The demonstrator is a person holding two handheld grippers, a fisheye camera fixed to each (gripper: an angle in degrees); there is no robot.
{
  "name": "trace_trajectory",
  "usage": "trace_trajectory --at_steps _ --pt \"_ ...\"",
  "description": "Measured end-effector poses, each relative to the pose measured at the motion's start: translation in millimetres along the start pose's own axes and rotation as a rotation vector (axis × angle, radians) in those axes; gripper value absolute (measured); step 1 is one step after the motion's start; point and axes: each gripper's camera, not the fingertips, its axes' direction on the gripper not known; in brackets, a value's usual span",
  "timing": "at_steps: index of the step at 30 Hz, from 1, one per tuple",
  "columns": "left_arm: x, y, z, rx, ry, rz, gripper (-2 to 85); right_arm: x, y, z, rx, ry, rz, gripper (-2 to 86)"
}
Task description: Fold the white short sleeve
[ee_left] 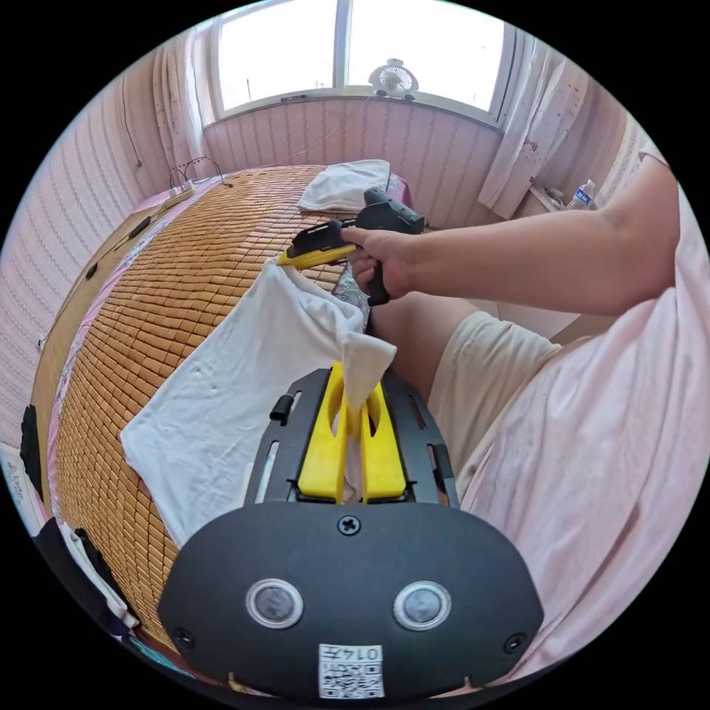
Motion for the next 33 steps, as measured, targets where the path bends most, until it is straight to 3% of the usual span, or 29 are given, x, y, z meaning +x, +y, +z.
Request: trace_trajectory --at_steps 7,10,18,26,29,33 --pt "-25.3 -19.3 -42.9 0.191 0.084 -0.064 -0.9 -57.5 -16.8 -47.8 0.026 -0.042 -0.167 0.1" --pt "-43.5 -12.7 -54.5 0.234 0.08 -0.132 -0.9 -85.2 -20.5 -27.7 -0.032 -0.005 -0.223 0.0" --pt "-119.0 44.2 -72.4 0.245 -0.028 -0.48 -0.8 -147.3 -14.8 161.0 -0.286 0.118 -0.343 0.1" --pt "-217.6 101.9 -42.4 0.119 -0.072 -0.908 2.2 -159.9 9.6 390.7 -0.468 0.508 -0.351 1.1" --pt "-242.3 122.0 -20.8 -0.014 -0.033 -1.009 4.6 -166.6 20.5 430.1 -0.524 0.545 -0.434 2.4" --pt "-254.7 141.0 -24.8 0.038 0.03 -1.049 5.0 -183.7 32.8 453.3 -0.554 0.612 -0.637 6.3"
